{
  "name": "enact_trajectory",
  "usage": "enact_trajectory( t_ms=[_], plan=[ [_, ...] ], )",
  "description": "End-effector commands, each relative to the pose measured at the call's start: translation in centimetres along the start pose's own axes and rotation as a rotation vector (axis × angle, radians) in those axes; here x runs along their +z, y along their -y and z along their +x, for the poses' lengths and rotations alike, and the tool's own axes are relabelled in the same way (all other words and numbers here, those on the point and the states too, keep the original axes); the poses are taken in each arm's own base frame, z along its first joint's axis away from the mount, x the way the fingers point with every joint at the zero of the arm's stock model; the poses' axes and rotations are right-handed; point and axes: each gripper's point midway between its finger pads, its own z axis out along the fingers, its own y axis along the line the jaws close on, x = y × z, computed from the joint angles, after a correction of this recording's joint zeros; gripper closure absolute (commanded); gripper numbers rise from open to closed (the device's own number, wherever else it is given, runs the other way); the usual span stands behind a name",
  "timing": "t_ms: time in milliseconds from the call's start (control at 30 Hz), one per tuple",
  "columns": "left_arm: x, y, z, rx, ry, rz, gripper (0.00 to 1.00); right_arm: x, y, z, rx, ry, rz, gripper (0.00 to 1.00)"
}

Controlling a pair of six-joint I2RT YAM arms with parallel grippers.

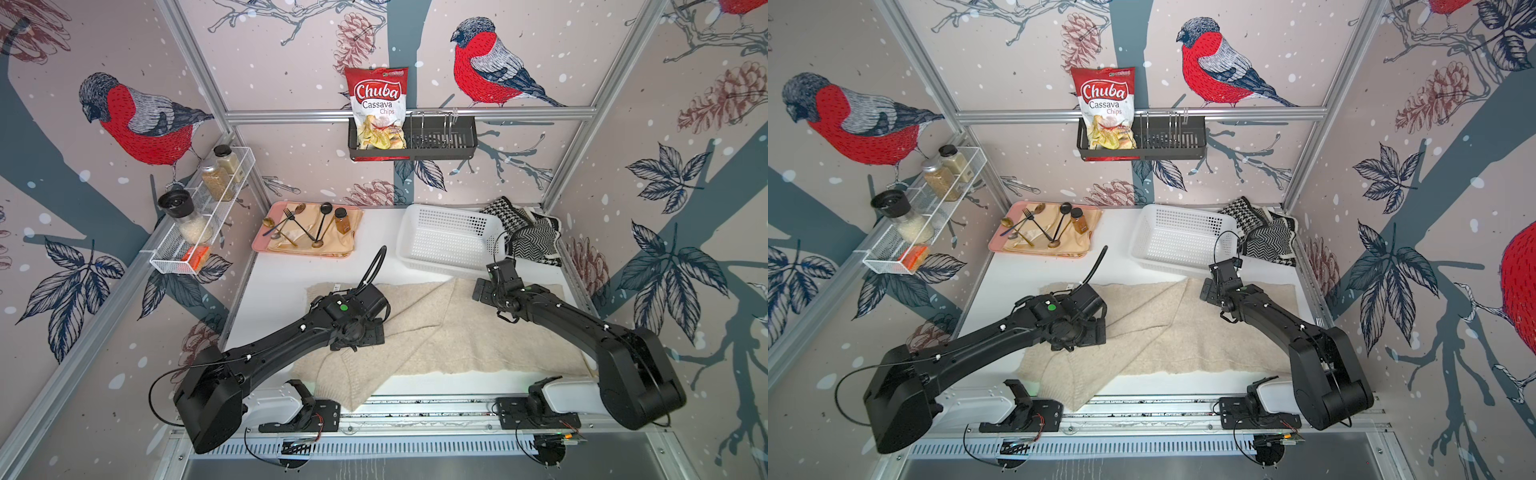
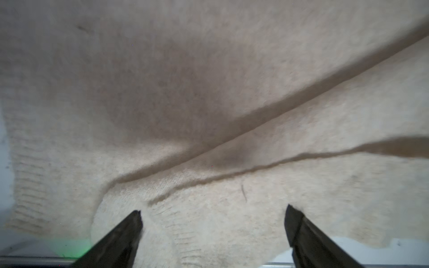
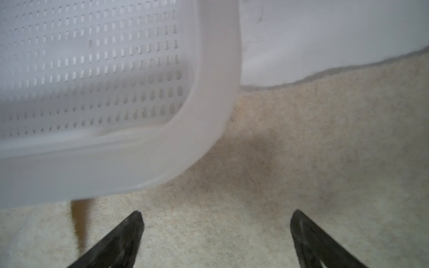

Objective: Roll up the scarf and place it into the basket
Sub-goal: Flatten out the scarf at the center of the board.

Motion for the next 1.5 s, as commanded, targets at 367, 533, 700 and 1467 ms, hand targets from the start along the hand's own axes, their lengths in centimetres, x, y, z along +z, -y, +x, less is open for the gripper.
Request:
enact_trajectory(
  t_ms=[367,533,700,1467],
  plan=[
    [4.0,-2.0,1.2,-0.295,0.043,0.134,0.33,0.3,0.0,-0.3,-0.021,-0.003,0.014,0.00],
    [3.1,-1.6,0.6,-0.282,0.050,0.127,0.72,0.3,0.1,-0.2,-0.021,-0.004,0.018,0.00],
    [2.1,-1.8,0.3,-0.267,0.063,0.115,0.49,0.5,0.0,0.1,-0.014,-0.010,0.011,0.00],
    [-5.9,-7.2,-11.6,-0.327,0.357,-0.049,1.00,0.4,-0.2,-0.1,-0.032,-0.008,0.008,0.00]
  ],
)
